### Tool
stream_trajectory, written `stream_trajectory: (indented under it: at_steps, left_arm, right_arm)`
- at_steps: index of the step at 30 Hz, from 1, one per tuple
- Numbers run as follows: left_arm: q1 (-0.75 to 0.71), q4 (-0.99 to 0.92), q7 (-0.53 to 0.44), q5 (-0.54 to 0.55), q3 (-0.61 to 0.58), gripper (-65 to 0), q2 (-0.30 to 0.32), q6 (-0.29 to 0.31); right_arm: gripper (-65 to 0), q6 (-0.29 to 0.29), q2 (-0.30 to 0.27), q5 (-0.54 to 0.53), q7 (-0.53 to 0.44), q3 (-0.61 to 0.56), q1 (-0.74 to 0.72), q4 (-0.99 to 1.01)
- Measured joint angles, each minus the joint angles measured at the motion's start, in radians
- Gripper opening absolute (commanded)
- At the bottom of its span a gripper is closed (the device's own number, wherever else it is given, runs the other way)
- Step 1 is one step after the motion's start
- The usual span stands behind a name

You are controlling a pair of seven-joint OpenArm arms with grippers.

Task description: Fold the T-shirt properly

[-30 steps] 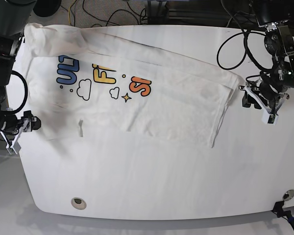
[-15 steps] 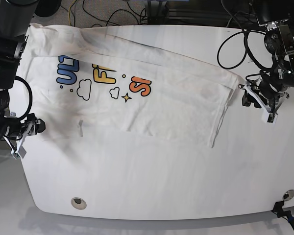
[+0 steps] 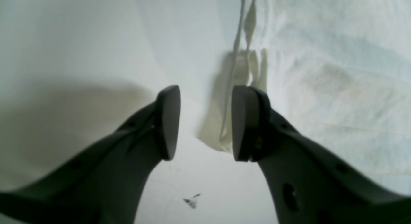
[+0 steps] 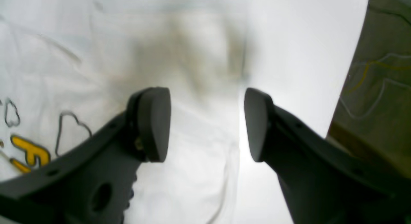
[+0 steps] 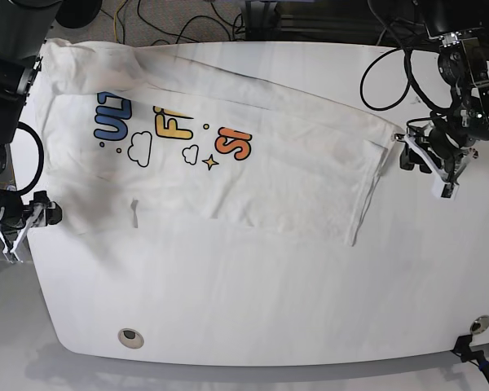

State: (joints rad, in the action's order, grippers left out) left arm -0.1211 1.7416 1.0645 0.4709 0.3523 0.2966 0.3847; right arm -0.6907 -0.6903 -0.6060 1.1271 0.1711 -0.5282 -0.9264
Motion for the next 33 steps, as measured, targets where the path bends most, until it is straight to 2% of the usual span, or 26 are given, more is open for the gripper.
stream_trajectory:
  at_steps: [2, 7, 10, 12, 14, 15, 18, 22, 32, 33]
  left_arm:
    - [0.0, 0.0, -0.002, 0.0, 0.0, -41.3, 0.0, -0.001]
    - [0.0, 0.0, -0.003, 0.0, 0.0, -41.5, -0.002, -0.004]
    - [0.0, 0.001, -0.007, 0.0, 0.0, -41.5, -0.003, -0.007]
    - [0.0, 0.001, -0.006, 0.0, 0.0, -42.2, -0.002, -0.007]
    - [0.002, 0.001, -0.006, 0.002, 0.0, -42.5, -0.003, -0.006]
    - [0.003, 0.001, -0.008, 0.003, 0.0, -41.7, -0.003, -0.006]
    - [0.004, 0.004, -0.009, 0.0, 0.0, -41.4, -0.004, -0.008]
    - [-0.001, 0.006, -0.003, 0.0, -0.002, -41.5, -0.005, -0.008]
    - [0.0, 0.007, -0.006, 0.0, -0.005, -41.3, -0.003, -0.007]
    - [-0.001, 0.008, -0.006, 0.0, -0.007, -41.2, -0.003, -0.007]
  right_arm:
    - [-30.4, -0.001, -0.007, -0.003, -0.044, -0.001, 0.001, 0.014]
    - [-30.3, -0.002, -0.031, -0.008, -0.085, -0.011, 0.002, 0.061]
    - [-32.4, -0.001, -0.033, -0.011, -0.1, -0.029, 0.002, 0.085]
    - [-38.7, -0.001, -0.031, -0.016, -0.109, -0.039, 0.0, 0.097]
    - [-48.8, 0.0, -0.026, -0.018, -0.11, -0.056, 0.0, 0.099]
    - [-37.7, 0.0, -0.023, -0.019, -0.111, -0.061, 0.0, 0.098]
    - [-37.7, 0.0, -0.008, -0.014, -0.095, -0.057, 0.003, 0.097]
    - [-37.8, -0.006, -0.016, -0.01, -0.096, -0.052, 0.003, 0.096]
    - [-37.3, -0.005, -0.013, -0.023, -0.188, -0.052, 0.02, 0.071]
    - [-37.3, 0.008, -0.013, -0.023, -0.203, -0.053, 0.025, 0.071]
